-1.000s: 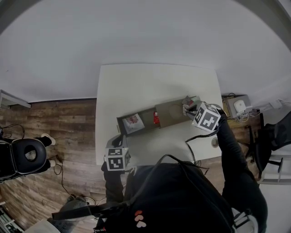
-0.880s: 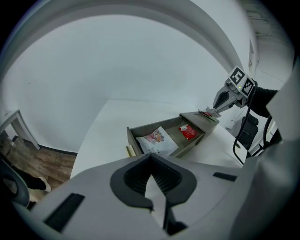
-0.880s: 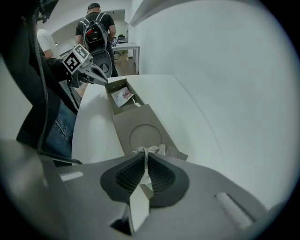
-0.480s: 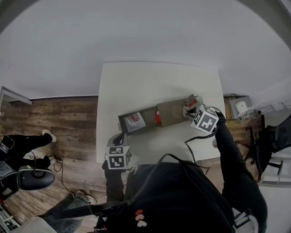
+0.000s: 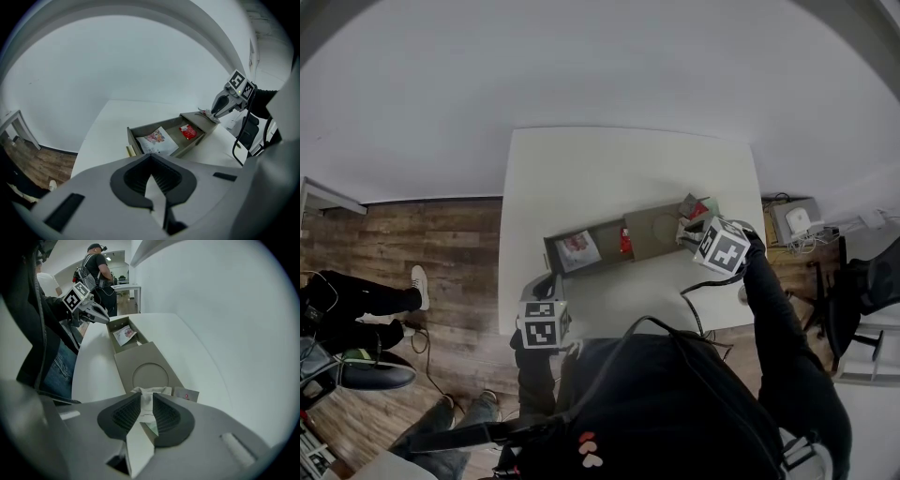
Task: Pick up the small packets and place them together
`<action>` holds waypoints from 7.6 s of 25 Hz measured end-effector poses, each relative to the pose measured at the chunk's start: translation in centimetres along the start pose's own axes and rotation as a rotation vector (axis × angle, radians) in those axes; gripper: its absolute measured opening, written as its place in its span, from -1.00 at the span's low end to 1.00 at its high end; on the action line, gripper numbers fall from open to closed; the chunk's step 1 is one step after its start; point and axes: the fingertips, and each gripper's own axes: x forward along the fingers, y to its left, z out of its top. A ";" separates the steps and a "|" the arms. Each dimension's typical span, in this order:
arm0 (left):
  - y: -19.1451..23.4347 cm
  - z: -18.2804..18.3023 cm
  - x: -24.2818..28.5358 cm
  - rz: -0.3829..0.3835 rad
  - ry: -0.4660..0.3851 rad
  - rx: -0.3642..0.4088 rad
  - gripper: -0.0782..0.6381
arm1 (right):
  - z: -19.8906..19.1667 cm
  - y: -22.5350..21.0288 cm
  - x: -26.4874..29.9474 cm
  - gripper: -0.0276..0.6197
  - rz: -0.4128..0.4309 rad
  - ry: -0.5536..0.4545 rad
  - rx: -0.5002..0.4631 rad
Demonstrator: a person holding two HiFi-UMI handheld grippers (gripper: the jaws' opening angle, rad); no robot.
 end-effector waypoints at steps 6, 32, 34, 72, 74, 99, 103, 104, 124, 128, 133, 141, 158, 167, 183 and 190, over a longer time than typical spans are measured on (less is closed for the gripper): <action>-0.1 0.0 0.2 -0.003 0.003 0.005 -0.78 | -0.1 0.0 -0.2 -0.58 0.011 0.003 -0.009; -0.1 -0.1 -0.1 -0.020 -0.002 -0.014 -0.78 | 14.3 4.1 -0.4 -0.58 0.103 -0.273 -0.193; 0.1 -0.1 0.1 -0.019 -0.011 -0.011 -0.78 | 15.4 4.4 0.2 -0.58 0.117 -0.277 -0.192; 0.2 -0.1 -0.1 -0.113 -0.020 0.043 -0.78 | 18.7 7.5 12.2 -0.62 0.223 0.155 0.148; 0.2 -0.1 0.0 -0.122 -0.019 0.048 -0.78 | 18.5 7.5 12.5 -0.63 0.212 0.161 0.166; 0.2 0.0 0.0 -0.163 -0.037 0.072 -0.78 | 23.2 12.5 14.0 -0.41 0.315 0.047 -0.107; 0.3 -0.2 -0.1 -0.164 -0.032 0.059 -0.78 | 23.1 12.7 14.1 -0.48 0.313 0.080 -0.131; 0.3 -0.3 -0.1 -0.164 -0.028 0.052 -0.78 | 23.1 12.8 14.1 -0.51 0.315 0.083 -0.134; 0.3 0.0 0.1 -0.153 -0.032 0.085 -0.78 | 23.2 12.4 11.6 -0.84 0.316 -0.004 -0.061; 0.2 0.2 0.1 -0.148 -0.035 0.091 -0.78 | 23.5 11.4 9.7 -0.84 0.291 -0.048 -0.054; 0.3 -0.1 -0.1 -0.139 -0.013 0.066 -0.78 | 24.1 10.2 7.3 -0.83 0.260 -0.116 -0.036; 0.1 0.0 -0.1 -0.122 -0.008 0.062 -0.78 | 22.6 7.4 3.4 -0.83 0.177 -0.202 -0.001; -0.3 0.2 0.0 -0.026 0.060 0.056 -0.78 | 9.9 -1.3 -2.1 -0.83 0.024 -0.237 0.284; -3.3 2.1 1.6 -0.070 0.048 0.106 -0.78 | 6.9 -0.8 0.0 -0.83 0.060 -0.179 0.298; -4.1 3.1 2.1 -0.081 0.057 0.128 -0.78 | 6.5 1.3 2.9 -0.81 0.092 -0.089 0.174; -3.9 3.2 2.3 -0.077 0.052 0.126 -0.78 | 6.5 1.6 3.4 -0.73 0.102 -0.087 0.160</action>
